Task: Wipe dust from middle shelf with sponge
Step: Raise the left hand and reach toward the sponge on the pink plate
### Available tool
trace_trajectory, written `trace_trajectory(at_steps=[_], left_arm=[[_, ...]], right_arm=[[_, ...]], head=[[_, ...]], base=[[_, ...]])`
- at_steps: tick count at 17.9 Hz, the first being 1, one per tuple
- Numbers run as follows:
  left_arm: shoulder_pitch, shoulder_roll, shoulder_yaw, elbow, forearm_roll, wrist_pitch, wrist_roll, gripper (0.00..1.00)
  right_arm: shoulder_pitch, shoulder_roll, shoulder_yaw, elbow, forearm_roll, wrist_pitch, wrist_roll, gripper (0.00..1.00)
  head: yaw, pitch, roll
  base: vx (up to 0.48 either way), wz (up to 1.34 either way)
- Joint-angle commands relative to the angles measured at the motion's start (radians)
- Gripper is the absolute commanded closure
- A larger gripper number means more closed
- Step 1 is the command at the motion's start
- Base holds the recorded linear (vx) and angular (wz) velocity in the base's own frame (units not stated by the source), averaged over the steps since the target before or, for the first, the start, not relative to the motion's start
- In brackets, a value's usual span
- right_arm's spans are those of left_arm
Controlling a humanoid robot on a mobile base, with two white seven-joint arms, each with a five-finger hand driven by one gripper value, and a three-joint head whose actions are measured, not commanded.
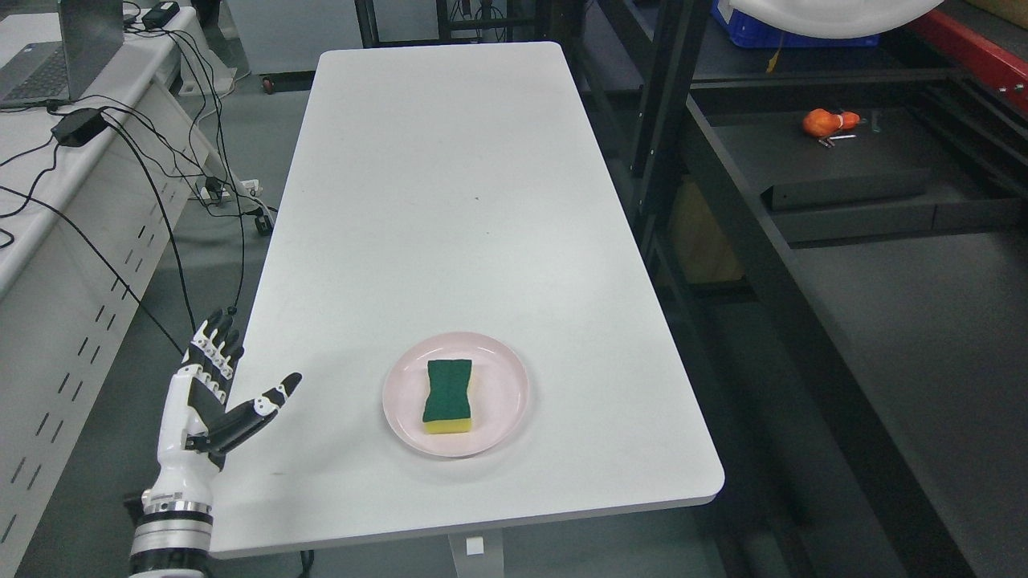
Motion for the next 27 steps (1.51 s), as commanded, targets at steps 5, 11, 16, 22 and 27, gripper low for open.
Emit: trace_trajectory(at_steps=[5,11,16,22,27], left_arm=[[-0.006,0.031,0.018,-0.001,-0.002,0.008,0.000,0.01],[-0.114,0.040,0.020,0.034,-0.002,-0.034,-0.099,0.01],[-0.238,0.147,0.018,0.143,-0.212,-0.122,-0.354,0.02],[-0.342,0.336,-0.124,0.231,-0.653,-0.467,-0.546,0.07],[-0.442,0.364,-0.240,0.327,-1.080,-0.718,-0.621,0.07]], right_arm=[[0.000,-0.017,0.000,-0.017,0.000,0.072,0.001,0.00],[0.000,-0.017,0.000,-0.017,0.000,0.072,0.001,0.00],[0.000,-0.017,0.000,-0.017,0.000,0.072,0.001,0.00],[0.000,-0.017,0.000,-0.017,0.000,0.072,0.001,0.00],[0.000,-0.017,0.000,-0.017,0.000,0.074,0.001,0.00]], head=[[0.0000,0.000,0.000],[0.0000,0.000,0.000],[0.0000,0.000,0.000],[0.0000,0.000,0.000],[0.0000,0.000,0.000]], base=[[0.014,0.00],[0.010,0.00],[0.000,0.00],[0.000,0.00],[0.000,0.00]])
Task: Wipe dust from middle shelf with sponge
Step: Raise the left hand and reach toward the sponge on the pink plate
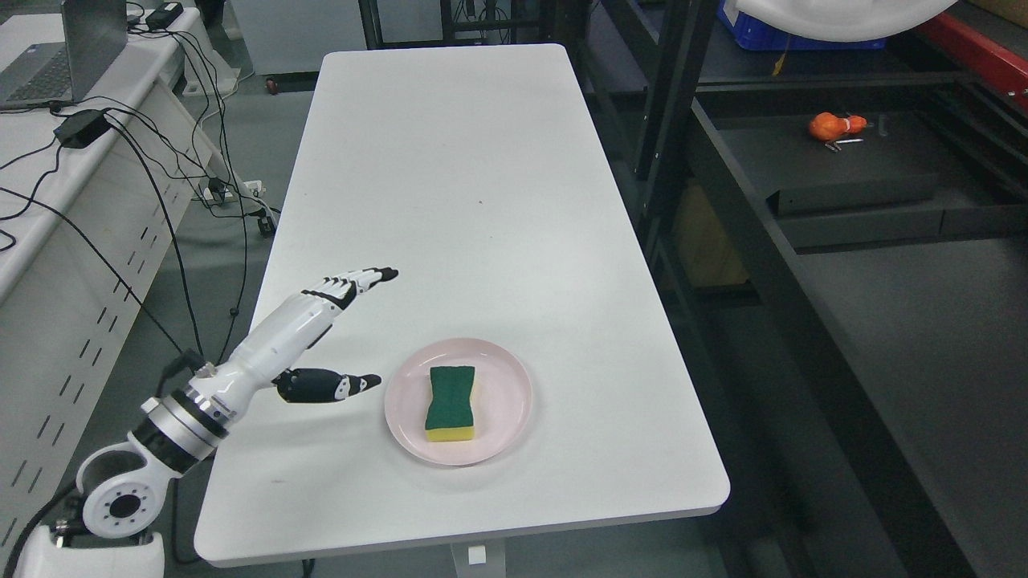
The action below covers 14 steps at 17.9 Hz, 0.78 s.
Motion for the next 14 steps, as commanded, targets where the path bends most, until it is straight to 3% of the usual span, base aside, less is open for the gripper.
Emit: trace_trajectory(at_steps=[1,3,8,14], left_arm=[[-0.129,0.140,-0.168,0.189,-0.446,-0.142,-0.035,0.07],[-0.210,0.142,-0.203,0.241,-0.512,-0.159,-0.035,0.07],[-0.341,0.131,-0.264,0.263,-0.511,-0.170,-0.035,0.07],[-0.297,0.007,-0.323,0.258,-0.506,-0.177,-0.037,0.07]], right_arm=[[0.000,-0.017,0.000,-0.017,0.000,0.072,0.001,0.00],[0.000,-0.017,0.000,-0.017,0.000,0.074,0.001,0.00],[0.000,-0.017,0.000,-0.017,0.000,0.074,0.001,0.00],[0.000,-0.017,0.000,-0.017,0.000,0.074,0.001,0.00]], head=[[0.0000,0.000,0.000],[0.0000,0.000,0.000],[0.0000,0.000,0.000],[0.0000,0.000,0.000]], base=[[0.000,0.00],[0.000,0.00],[0.000,0.00],[0.000,0.00]])
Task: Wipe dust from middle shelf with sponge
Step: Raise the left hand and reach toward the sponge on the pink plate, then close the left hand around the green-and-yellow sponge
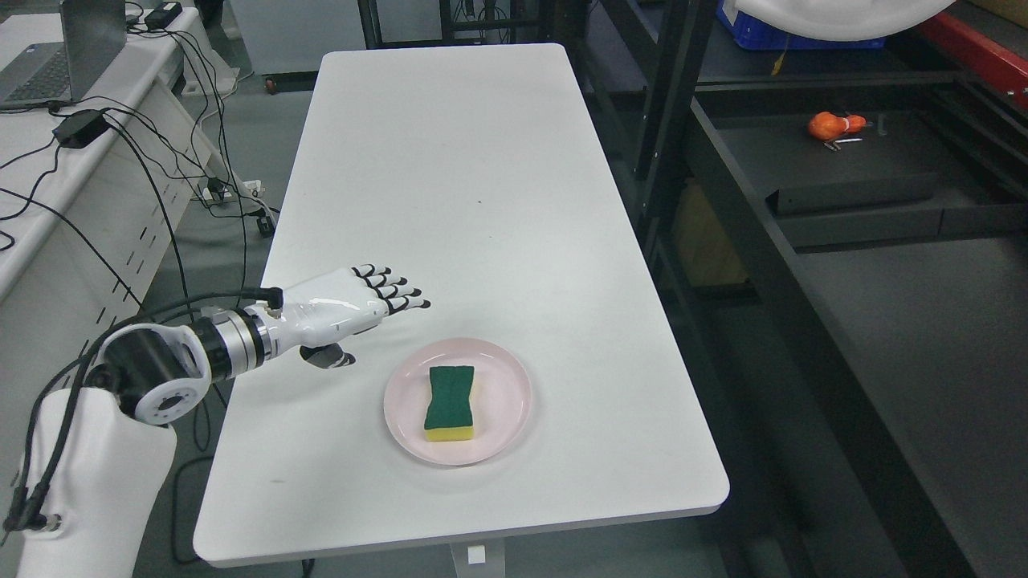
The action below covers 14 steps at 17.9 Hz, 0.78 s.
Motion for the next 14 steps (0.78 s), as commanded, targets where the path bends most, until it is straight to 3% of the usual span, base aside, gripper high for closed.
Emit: trace_trajectory(at_steps=[1,7,14], left_arm=[[0.001,-0.078,-0.118,0.067,-0.029,-0.001,-0.001,0.07],[0.018,-0.172,-0.120,0.067,-0.021,-0.001,-0.002,0.07],[0.061,-0.176,-0.124,0.073,-0.027,-0.001,-0.039,0.07]], right_arm=[[0.000,-0.017,0.000,-0.017,0.000,0.072,0.001,0.00],[-0.001,-0.017,0.000,-0.017,0.000,0.072,0.001,0.00],[0.000,-0.017,0.000,-0.017,0.000,0.072,0.001,0.00]], head=[[0.0000,0.000,0.000],[0.0000,0.000,0.000],[0.0000,0.000,0.000]], base=[[0.000,0.00],[-0.005,-0.01],[-0.014,-0.04]])
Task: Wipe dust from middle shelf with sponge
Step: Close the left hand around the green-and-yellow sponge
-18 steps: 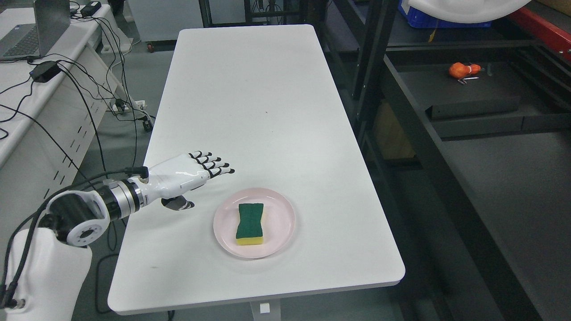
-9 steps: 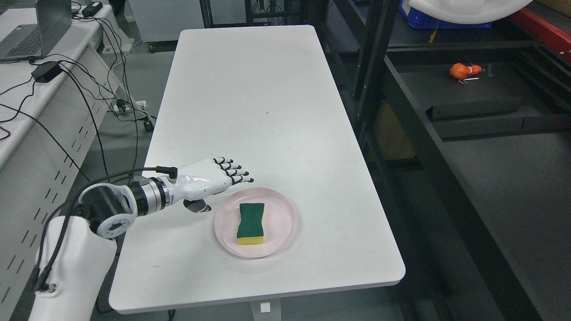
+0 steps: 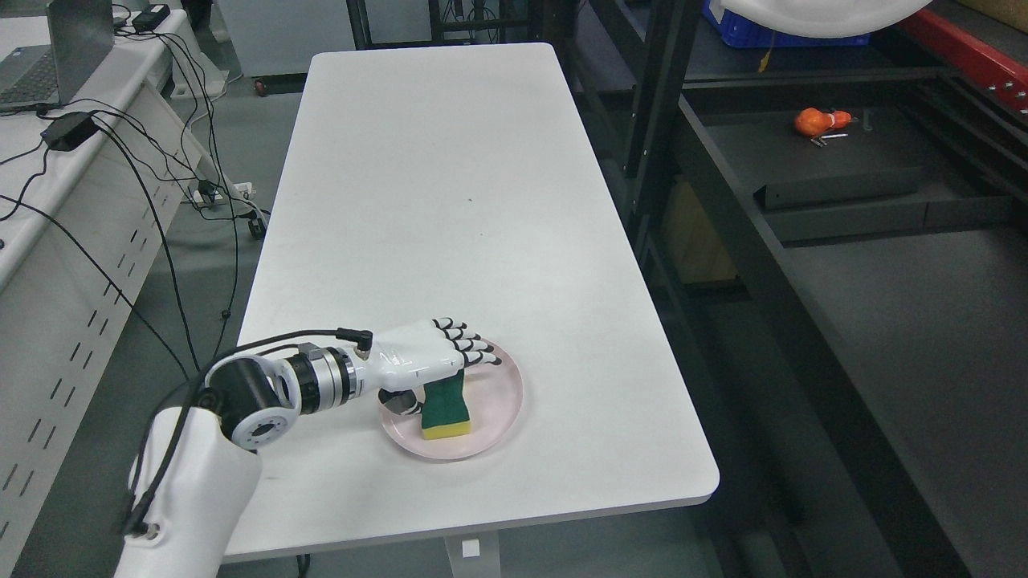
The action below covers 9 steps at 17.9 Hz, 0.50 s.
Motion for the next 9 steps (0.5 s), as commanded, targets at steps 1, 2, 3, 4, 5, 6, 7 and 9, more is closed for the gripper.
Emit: trace_trajectory(at_steps=[1,2,3,4,5,6,7,9], left_arm=[[0.025,-0.050,-0.029,0.019,-0.002,-0.001,-0.050,0.07],[0.026,-0.049,-0.026,0.020,-0.004,-0.001,-0.086,0.07],[0.026,-0.049,-0.020,0.020,-0.002,-0.001,-0.110,0.09],[0.026,-0.047,-0.019,0.022,0.004,-0.001,-0.124,0.13],[0.026,-0.046,-0.016,0.022,0.007,-0.001,-0.127,0.19],[0.026,-0.044,-0.012,0.023,0.016,-0.001,-0.127,0.25],[0.029,-0.041,-0.008,0.025,0.034,-0.001,-0.129,0.34],[0.039,-0.040,0.010,0.029,0.146,-0.001,-0.133,0.62]], right_arm=[[-0.001,-0.017,0.000,-0.017,0.000,0.072,0.001,0.00],[0.000,-0.017,0.000,-0.017,0.000,0.072,0.001,0.00],[0.000,-0.017,0.000,-0.017,0.000,0.072,0.001,0.00],[0.000,-0.017,0.000,-0.017,0.000,0.072,0.001,0.00],[0.000,-0.017,0.000,-0.017,0.000,0.072,0.001,0.00],[0.000,-0.017,0.000,-0.017,0.000,0.072,0.001,0.00],[-0.001,-0.017,0.000,-0.017,0.000,0.072,0.001,0.00],[-0.001,-0.017,0.000,-0.017,0.000,0.072,0.001,0.00]], head=[[0.0000,0.000,0.000],[0.0000,0.000,0.000],[0.0000,0.000,0.000],[0.0000,0.000,0.000],[0.0000,0.000,0.000],[0.0000,0.000,0.000],[0.0000,0.000,0.000],[0.0000,0.000,0.000]], base=[[0.004,0.04],[0.011,0.02],[0.011,0.02],[0.010,0.00],[0.010,0.00],[0.000,0.00],[0.000,0.00],[0.000,0.00]])
